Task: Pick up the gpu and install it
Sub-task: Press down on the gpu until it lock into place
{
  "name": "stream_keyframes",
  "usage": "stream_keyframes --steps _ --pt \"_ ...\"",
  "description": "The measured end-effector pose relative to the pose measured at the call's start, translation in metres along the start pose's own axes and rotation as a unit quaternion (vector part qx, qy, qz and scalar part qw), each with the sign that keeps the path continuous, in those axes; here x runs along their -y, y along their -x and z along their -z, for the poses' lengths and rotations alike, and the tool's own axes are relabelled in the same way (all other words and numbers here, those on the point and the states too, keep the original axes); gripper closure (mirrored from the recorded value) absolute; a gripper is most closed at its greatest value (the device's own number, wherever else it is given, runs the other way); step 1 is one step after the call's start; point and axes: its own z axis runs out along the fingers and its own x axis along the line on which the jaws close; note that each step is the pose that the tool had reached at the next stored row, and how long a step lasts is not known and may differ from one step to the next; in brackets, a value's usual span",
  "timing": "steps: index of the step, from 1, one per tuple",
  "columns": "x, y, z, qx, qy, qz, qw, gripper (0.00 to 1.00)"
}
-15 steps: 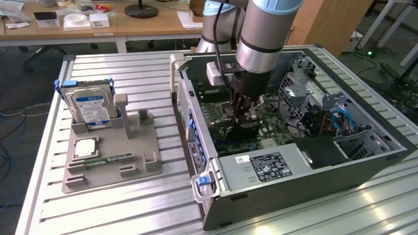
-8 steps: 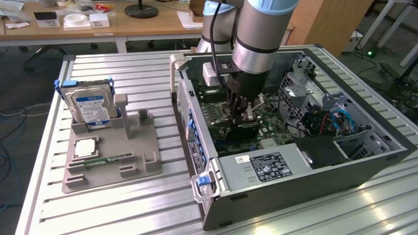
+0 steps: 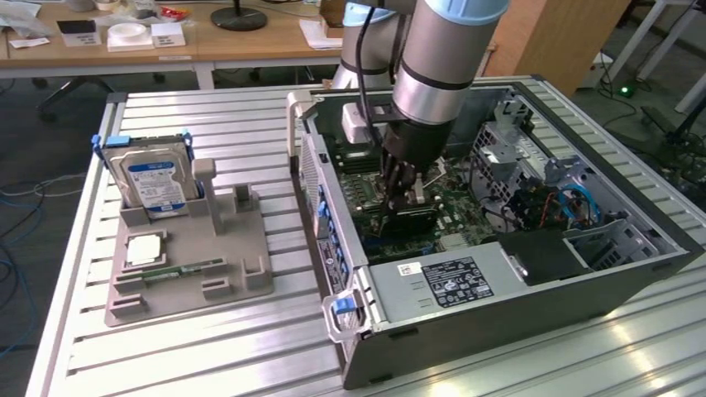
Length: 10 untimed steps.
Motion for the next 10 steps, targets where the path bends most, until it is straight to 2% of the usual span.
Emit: stream_keyframes --steps 3,5,10 --pt "0.0000 0.0000 0.0000 -0.0012 0.0244 -0.001 0.9997 0.90" --pt "0.0001 0.0000 0.0000 -0.0021 0.0420 -0.001 0.9991 0.90" --pt "0.0005 0.0000 0.0000 -0.0042 0.0871 -0.002 0.9962 0.90"
